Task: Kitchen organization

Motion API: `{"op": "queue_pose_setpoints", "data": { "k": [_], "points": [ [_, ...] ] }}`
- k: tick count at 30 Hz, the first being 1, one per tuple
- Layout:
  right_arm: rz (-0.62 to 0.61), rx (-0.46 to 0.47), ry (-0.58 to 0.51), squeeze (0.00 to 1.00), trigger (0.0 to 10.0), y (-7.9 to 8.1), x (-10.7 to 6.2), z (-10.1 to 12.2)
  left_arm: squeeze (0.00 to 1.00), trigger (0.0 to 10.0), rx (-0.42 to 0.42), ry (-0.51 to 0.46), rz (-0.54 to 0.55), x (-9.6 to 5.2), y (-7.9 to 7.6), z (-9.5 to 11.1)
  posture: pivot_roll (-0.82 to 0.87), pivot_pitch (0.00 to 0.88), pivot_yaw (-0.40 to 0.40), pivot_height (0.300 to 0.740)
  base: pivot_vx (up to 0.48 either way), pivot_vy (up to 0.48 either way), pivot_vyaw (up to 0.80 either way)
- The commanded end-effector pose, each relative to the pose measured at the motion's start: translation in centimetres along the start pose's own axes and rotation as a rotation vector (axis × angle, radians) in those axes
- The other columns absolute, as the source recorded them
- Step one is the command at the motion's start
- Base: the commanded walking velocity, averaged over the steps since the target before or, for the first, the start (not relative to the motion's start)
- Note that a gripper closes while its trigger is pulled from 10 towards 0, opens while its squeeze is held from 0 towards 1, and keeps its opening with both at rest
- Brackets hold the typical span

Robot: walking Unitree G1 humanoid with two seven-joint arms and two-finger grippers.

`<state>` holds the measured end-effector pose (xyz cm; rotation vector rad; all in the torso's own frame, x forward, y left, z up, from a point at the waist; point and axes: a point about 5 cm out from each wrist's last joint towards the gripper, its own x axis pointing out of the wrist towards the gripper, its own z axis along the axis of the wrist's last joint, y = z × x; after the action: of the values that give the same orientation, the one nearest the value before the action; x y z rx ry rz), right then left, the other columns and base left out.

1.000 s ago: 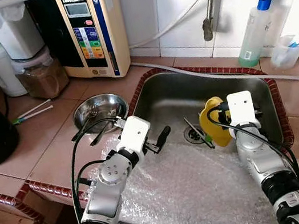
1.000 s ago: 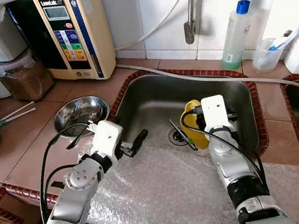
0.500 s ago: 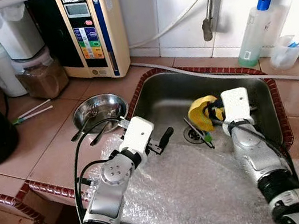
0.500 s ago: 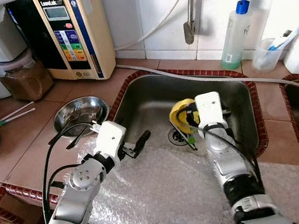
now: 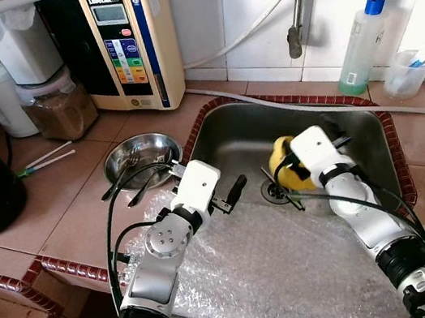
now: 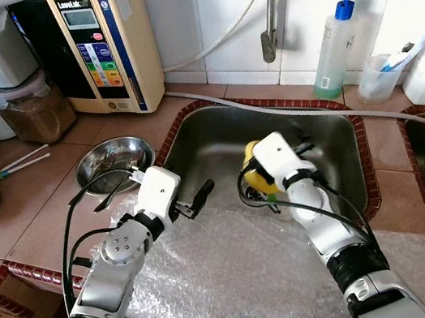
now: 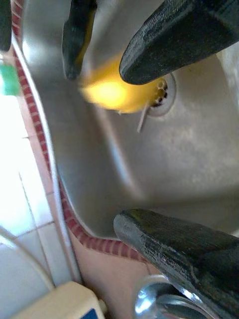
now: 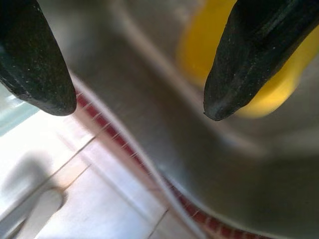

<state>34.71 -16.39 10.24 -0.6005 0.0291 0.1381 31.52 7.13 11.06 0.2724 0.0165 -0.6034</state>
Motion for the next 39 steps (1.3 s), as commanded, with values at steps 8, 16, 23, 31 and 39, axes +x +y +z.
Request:
{"op": "queue_pose_setpoints", "data": {
  "k": [8,16,23,31,39],
  "points": [
    [-0.057,0.334,0.027,1.0,10.0,-4.7,0.3,-0.7,1.0,10.0,0.022,-0.018,0.024,0.4,0.9,0.7,0.04,0.0,0.051,0.74,0.0,0.0,0.0],
    [0.012,0.293,-0.175,1.0,10.0,-6.5,-0.4,2.1,1.0,10.0,0.052,-0.058,0.232,0.0,2.9,1.2,0.03,0.0,0.049,0.74,0.0,0.0,0.0],
    [0.155,0.259,-0.286,0.0,10.0,-3.8,-1.3,4.2,0.0,10.0,0.026,-0.031,0.435,-0.9,6.0,0.9,0.04,0.0,0.051,0.74,0.0,0.0,0.0],
    [0.177,0.366,-0.33,0.0,10.0,-1.0,-2.0,6.2,0.0,10.0,0.028,0.01,0.645,-3.0,9.2,0.1,0.07,0.0,0.044,0.74,0.0,0.0,0.0],
    [0.085,0.507,-0.325,0.0,10.0,0.1,-2.3,7.2,0.0,10.0,0.008,0.055,0.7,-4.0,9.7,-0.7,0.08,0.0,0.05,0.74,0.0,0.0,0.0]
  ]
}}
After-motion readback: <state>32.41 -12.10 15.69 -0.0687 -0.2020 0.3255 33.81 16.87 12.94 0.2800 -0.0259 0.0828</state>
